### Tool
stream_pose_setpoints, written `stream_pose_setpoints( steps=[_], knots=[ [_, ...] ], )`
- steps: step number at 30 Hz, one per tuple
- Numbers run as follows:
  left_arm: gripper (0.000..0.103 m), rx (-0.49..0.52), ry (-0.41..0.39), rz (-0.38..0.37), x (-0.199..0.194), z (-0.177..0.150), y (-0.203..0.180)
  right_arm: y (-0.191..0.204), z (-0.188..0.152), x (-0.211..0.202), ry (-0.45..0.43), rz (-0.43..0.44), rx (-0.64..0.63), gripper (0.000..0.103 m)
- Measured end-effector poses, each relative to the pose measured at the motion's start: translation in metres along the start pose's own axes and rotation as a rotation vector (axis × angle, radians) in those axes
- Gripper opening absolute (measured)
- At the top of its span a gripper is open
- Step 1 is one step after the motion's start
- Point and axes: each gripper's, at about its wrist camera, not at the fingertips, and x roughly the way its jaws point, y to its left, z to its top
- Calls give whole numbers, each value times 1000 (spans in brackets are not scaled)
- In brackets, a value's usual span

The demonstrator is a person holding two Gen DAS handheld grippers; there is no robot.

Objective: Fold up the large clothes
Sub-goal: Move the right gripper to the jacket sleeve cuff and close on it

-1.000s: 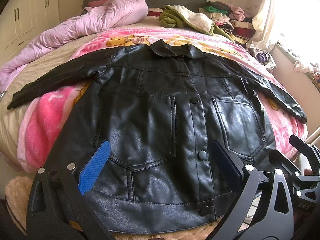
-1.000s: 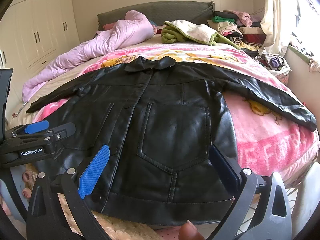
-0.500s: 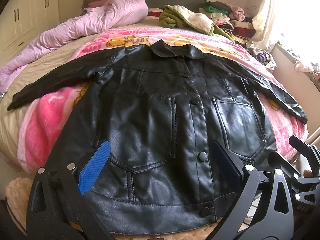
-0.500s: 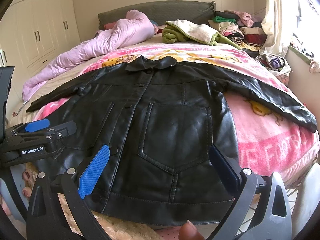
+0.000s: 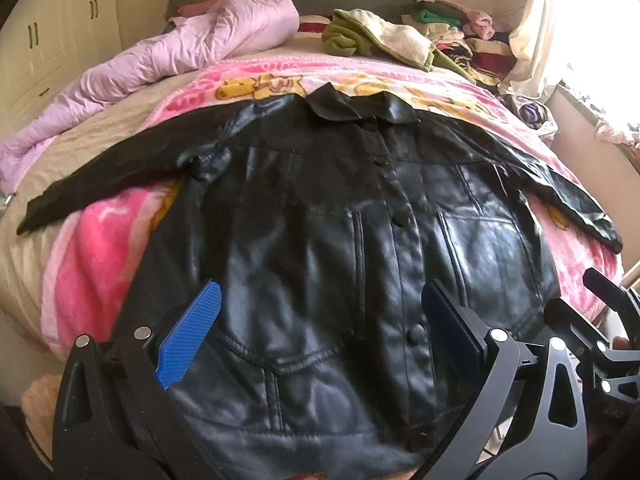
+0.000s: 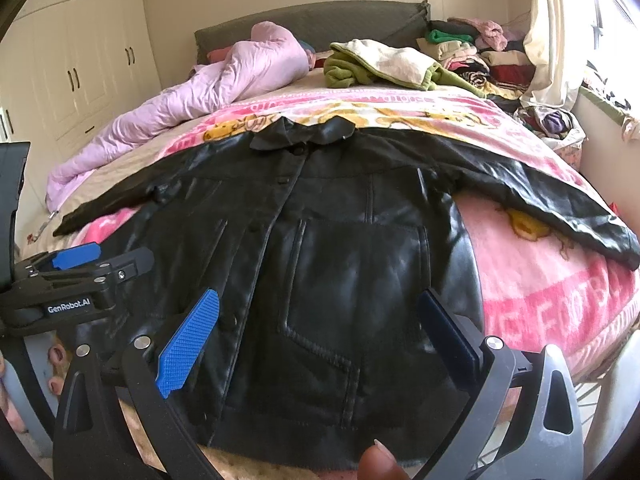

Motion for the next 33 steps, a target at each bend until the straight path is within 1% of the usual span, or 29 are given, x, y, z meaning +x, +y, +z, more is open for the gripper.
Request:
stream_pose_setpoints(
  steps=[7, 10, 14, 16, 19, 27, 33],
  knots=[
    [94, -22, 10, 13, 12, 24, 14, 6, 22, 16, -4, 21, 0, 99],
    [94, -32, 21, 4, 16, 32, 18, 7, 32, 22, -5, 18, 2, 99],
    [94, -46, 37, -30, 21, 46, 24, 7, 45, 27, -6, 30, 17, 99],
    [94, -40, 50, -44, 25, 52, 24, 8, 53, 31, -13, 27, 20, 99],
    [94, -22, 61, -41, 31, 60, 22, 8, 65, 39, -12, 12, 17, 99],
    [94, -13, 49, -48, 42, 94, 18, -11, 102, 57, -27, 9, 83, 99],
    [94, 0, 40, -57, 55, 125, 2, -35, 122, 67, -42, -24, 139, 99]
  ],
)
